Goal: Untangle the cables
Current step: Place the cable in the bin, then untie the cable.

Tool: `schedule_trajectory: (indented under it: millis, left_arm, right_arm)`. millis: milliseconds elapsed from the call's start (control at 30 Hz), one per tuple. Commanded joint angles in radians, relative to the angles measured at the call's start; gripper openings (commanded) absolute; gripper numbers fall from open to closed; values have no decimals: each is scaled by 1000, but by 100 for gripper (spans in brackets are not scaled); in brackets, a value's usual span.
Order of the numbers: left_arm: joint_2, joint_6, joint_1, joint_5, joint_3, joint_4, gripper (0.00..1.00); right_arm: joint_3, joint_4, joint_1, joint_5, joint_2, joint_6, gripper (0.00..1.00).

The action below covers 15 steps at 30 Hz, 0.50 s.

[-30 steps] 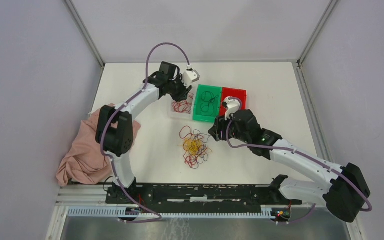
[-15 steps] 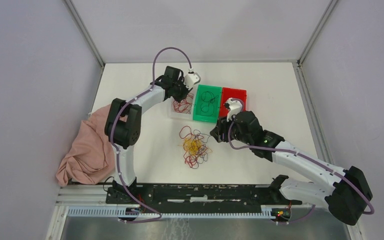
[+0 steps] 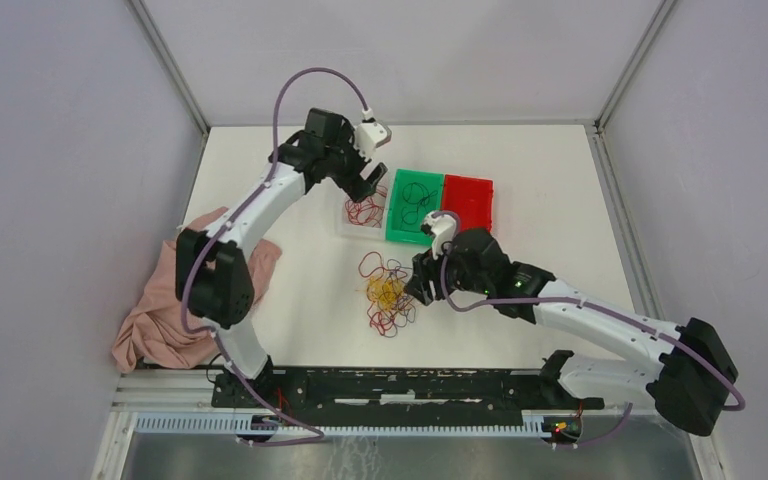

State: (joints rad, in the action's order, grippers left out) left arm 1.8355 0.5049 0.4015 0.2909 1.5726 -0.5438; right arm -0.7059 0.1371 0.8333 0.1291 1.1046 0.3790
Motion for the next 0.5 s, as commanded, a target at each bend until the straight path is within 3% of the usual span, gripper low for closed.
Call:
schedule_trajectory:
  millis: [0, 267, 400, 467]
  left_arm:
    - [-178, -101, -12, 39, 35, -37, 99]
    - [-377, -109, -98, 198, -131, -38, 99]
    - [-431, -2, -130, 299, -181, -129, 99]
    - [-457, 110, -133, 368, -213, -208, 99]
  right_arm:
    - [-91, 7, 77, 69, 58, -72, 62]
    - [-144, -43, 178, -31, 255, -126, 65]
    - [-144, -98, 167, -201, 346, -61, 64]
    - [-123, -136, 130, -208, 365, 4, 60]
